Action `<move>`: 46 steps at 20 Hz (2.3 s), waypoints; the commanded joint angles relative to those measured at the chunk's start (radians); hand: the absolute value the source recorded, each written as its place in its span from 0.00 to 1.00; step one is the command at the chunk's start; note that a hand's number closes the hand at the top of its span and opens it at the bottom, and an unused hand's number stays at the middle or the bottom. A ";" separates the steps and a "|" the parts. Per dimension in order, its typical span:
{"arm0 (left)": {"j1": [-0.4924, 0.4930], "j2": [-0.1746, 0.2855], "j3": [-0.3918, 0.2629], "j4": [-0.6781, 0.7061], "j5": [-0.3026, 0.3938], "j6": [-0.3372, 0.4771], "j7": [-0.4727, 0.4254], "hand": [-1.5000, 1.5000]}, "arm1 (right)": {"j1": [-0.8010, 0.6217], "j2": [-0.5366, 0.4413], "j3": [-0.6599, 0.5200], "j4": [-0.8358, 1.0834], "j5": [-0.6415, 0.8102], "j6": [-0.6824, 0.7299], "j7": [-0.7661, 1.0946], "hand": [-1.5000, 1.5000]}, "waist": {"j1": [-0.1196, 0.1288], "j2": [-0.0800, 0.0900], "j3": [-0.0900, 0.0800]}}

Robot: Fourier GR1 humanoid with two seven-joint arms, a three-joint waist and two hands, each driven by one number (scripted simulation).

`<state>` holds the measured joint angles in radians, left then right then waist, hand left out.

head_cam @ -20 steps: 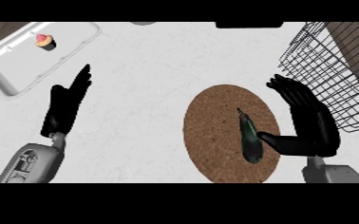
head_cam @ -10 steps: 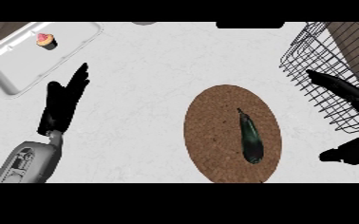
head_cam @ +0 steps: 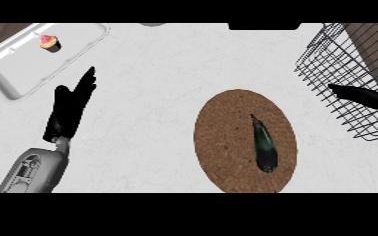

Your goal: Pick the eggplant from the placemat and place it in the basket

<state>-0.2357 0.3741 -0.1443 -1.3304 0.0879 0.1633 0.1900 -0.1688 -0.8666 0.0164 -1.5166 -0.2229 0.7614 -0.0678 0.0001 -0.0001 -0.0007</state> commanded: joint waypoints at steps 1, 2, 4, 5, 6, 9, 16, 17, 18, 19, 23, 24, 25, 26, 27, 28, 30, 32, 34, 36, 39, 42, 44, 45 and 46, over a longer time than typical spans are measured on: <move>0.057 -0.032 0.013 -0.024 -0.033 -0.006 -0.021 0.50 | 0.052 0.045 -0.035 -0.034 0.048 0.035 0.024 0.00 | -0.002 -0.001 0.001; -0.022 -0.037 0.029 -0.012 -0.045 -0.009 0.026 0.50 | -0.023 0.050 -0.061 0.019 0.021 0.069 0.058 0.00 | 0.000 0.000 0.001; 0.021 -0.074 0.005 -0.016 -0.066 0.012 0.012 0.50 | -0.006 0.124 -0.033 0.031 0.114 -0.007 0.041 0.00 | 0.001 0.000 0.001; -0.041 -0.047 0.057 0.059 -0.038 -0.042 -0.006 0.50 | 0.029 0.126 -0.060 0.027 0.123 0.003 -0.002 0.00 | -0.004 0.000 0.001; 0.034 -0.049 0.030 -0.070 -0.054 -0.027 0.032 0.50 | -0.028 0.095 -0.103 0.074 0.100 0.044 0.014 0.00 | 0.003 -0.001 0.001; -0.040 -0.035 0.076 -0.011 -0.041 -0.063 0.053 0.50 | -0.035 0.160 -0.087 0.105 0.214 -0.033 -0.028 0.00 | 0.001 0.001 0.001; -0.008 -0.063 0.114 -0.025 -0.068 -0.105 0.041 0.50 | 0.082 0.267 -0.095 -0.060 0.279 -0.061 0.054 0.00 | -0.004 -0.001 0.001; 0.048 -0.086 0.070 -0.058 -0.122 -0.071 0.014 0.50 | 0.036 0.311 -0.072 -0.039 0.283 -0.081 0.077 0.00 | 0.000 0.000 0.001; 0.034 -0.055 0.103 -0.081 -0.082 -0.095 0.057 0.50 | 0.047 0.311 -0.039 0.090 0.388 -0.097 -0.083 0.00 | 0.004 0.001 0.001; 0.025 -0.095 0.094 -0.062 -0.130 -0.074 0.050 0.50 | 0.002 0.298 -0.101 0.084 0.334 -0.038 -0.016 0.00 | 0.001 0.000 0.001; 0.023 -0.086 0.133 -0.066 -0.118 -0.099 0.050 0.50 | 0.044 0.370 -0.038 0.095 0.438 -0.094 -0.077 0.00 | 0.000 0.000 0.001; -0.015 -0.089 0.140 -0.032 -0.105 -0.122 0.072 0.50 | 0.024 0.395 -0.031 0.093 0.446 -0.111 -0.074 0.00 | -0.001 0.000 0.001; -0.051 -0.082 0.151 -0.001 -0.114 -0.121 0.048 0.50 | 0.065 0.410 -0.012 0.095 0.482 -0.141 -0.105 0.00 | -0.003 0.000 0.001; 0.067 -0.113 0.125 -0.057 -0.150 -0.108 0.001 0.50 | 0.018 0.393 -0.059 0.108 0.460 -0.096 -0.085 0.00 | 0.001 0.000 0.001; 0.015 -0.123 0.136 -0.038 -0.128 -0.099 0.040 0.50 | -0.037 0.448 -0.013 0.169 0.484 -0.134 -0.062 0.00 | 0.003 0.001 0.001; 0.001 -0.101 0.146 -0.069 -0.147 -0.129 0.077 0.50 | 0.033 0.435 -0.040 0.073 0.484 -0.115 -0.054 0.00 | -0.001 0.000 0.001; 0.032 -0.152 0.123 -0.053 -0.173 -0.087 0.029 0.50 | 0.075 0.431 -0.026 0.065 0.522 -0.125 -0.114 0.00 | -0.002 -0.001 0.001; 0.015 -0.109 0.164 -0.049 -0.148 -0.149 0.023 0.50 | -0.024 0.486 -0.017 0.167 0.559 -0.171 -0.112 0.00 | 0.002 0.000 0.001; 0.020 -0.131 0.168 -0.018 -0.168 -0.135 -0.005 0.50 | -0.092 0.479 -0.046 0.247 0.557 -0.145 -0.123 0.00 | 0.003 0.001 0.001; 0.023 -0.120 0.178 -0.065 -0.148 -0.160 0.036 0.50 | -0.012 0.533 0.027 0.223 0.629 -0.212 -0.162 0.00 | 0.002 0.000 0.001; 0.019 -0.162 0.168 -0.067 -0.188 -0.129 0.046 0.50 | -0.013 0.571 0.004 0.122 0.588 -0.165 -0.036 0.00 | -0.001 0.000 0.001; 0.016 -0.164 0.173 -0.034 -0.205 -0.138 0.024 0.50 | -0.025 0.579 0.019 0.258 0.669 -0.236 -0.169 0.00 | 0.002 0.001 0.001; 0.015 -0.172 0.180 -0.061 -0.194 -0.165 0.061 0.50 | -0.044 0.534 -0.050 0.207 0.606 -0.139 -0.118 0.00 | 0.000 0.000 0.001; 0.037 -0.143 0.204 -0.071 -0.186 -0.167 0.044 0.50 | 0.020 0.624 0.047 0.132 0.667 -0.220 -0.066 0.00 | 0.000 -0.001 0.001; 0.040 -0.106 0.237 -0.071 -0.155 -0.218 0.025 0.50 | -0.076 0.595 0.006 0.279 0.671 -0.215 -0.121 0.00 | 0.004 0.000 0.001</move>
<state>-0.2069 0.2311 0.0498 -1.3924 -0.0926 -0.0035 0.2289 -0.1981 -0.2958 0.0167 -1.3195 0.4080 0.5744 -0.1696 0.0012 -0.0001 0.0000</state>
